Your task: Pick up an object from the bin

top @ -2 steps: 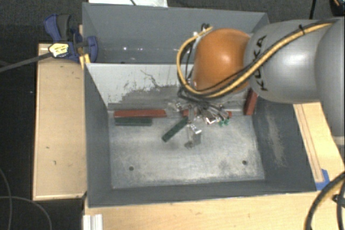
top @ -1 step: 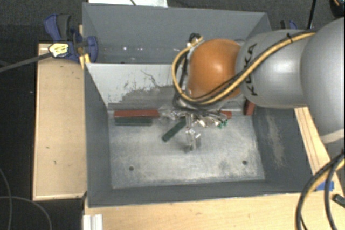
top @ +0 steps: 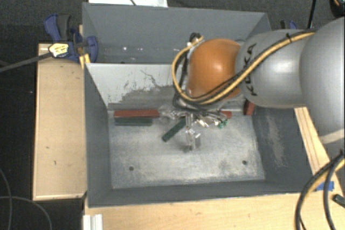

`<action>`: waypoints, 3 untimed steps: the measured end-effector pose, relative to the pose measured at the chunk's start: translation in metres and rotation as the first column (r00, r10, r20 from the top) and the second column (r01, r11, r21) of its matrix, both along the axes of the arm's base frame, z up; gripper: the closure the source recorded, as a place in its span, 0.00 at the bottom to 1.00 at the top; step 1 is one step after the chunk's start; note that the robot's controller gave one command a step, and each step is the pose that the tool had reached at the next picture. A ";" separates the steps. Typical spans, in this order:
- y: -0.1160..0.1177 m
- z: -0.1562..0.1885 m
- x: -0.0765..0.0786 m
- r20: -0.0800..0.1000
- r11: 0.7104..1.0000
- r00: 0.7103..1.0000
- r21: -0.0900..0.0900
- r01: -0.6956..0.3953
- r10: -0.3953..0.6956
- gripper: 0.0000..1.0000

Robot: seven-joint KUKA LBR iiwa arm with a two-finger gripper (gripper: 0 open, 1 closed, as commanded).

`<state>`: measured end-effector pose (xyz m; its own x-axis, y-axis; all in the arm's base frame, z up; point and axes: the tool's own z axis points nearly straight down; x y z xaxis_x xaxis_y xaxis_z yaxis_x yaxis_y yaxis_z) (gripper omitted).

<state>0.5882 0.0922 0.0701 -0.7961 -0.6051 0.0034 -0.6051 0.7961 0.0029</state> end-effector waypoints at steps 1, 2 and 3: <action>0.000 0.000 0.000 0.000 1.000 1.000 0.000 0.004 -0.004 1.00; 0.000 0.005 0.001 0.003 1.000 1.000 0.001 0.011 -0.011 1.00; 0.001 0.072 0.003 0.015 1.000 1.000 0.002 0.020 -0.020 1.00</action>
Offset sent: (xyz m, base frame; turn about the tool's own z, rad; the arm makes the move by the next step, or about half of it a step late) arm 0.0000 0.0000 0.0000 0.0000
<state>0.5911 0.0932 0.1423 -0.8079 -0.5893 -0.0095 -0.5893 0.8079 -0.0042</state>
